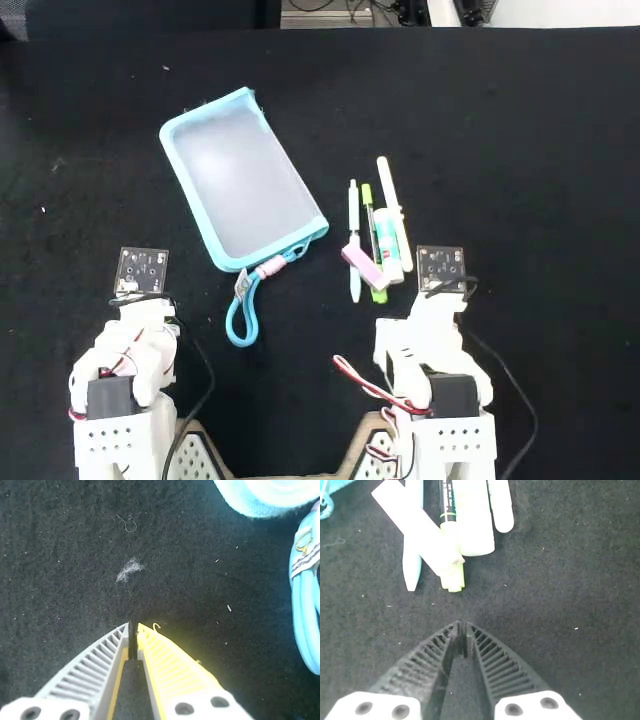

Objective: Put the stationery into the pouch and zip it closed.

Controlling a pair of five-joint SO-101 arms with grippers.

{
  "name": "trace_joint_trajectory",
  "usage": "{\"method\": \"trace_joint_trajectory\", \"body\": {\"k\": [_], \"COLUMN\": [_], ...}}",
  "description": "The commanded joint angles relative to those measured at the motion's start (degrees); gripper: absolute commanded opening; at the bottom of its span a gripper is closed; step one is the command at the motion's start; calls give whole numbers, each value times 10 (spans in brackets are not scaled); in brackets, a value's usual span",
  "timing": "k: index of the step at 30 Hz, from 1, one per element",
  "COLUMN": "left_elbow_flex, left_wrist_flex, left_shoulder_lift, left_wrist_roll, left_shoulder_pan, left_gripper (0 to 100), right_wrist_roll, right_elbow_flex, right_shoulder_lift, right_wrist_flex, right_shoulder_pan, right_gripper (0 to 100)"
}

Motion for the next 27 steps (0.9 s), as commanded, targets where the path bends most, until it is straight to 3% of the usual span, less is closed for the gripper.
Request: {"method": "trace_joint_trajectory", "body": {"k": [1, 12, 18, 27], "left_elbow_flex": [12, 12, 12, 12], "left_wrist_flex": [3, 1, -69, -108], "left_shoulder_lift": [-3, -3, -3, -3], "left_wrist_roll": [-3, -4, -4, -6], "left_shoulder_pan": [0, 0, -5, -4], "left_gripper": [41, 43, 44, 44], "right_wrist_roll": [-4, -4, -4, -4], "right_elbow_flex": [-4, -4, -4, -4], "right_shoulder_lift": [-55, -55, -55, -55], "right_wrist_flex": [4, 4, 4, 4], "right_shoulder_pan": [-6, -6, -6, -6], "right_gripper": [12, 12, 12, 12]}}
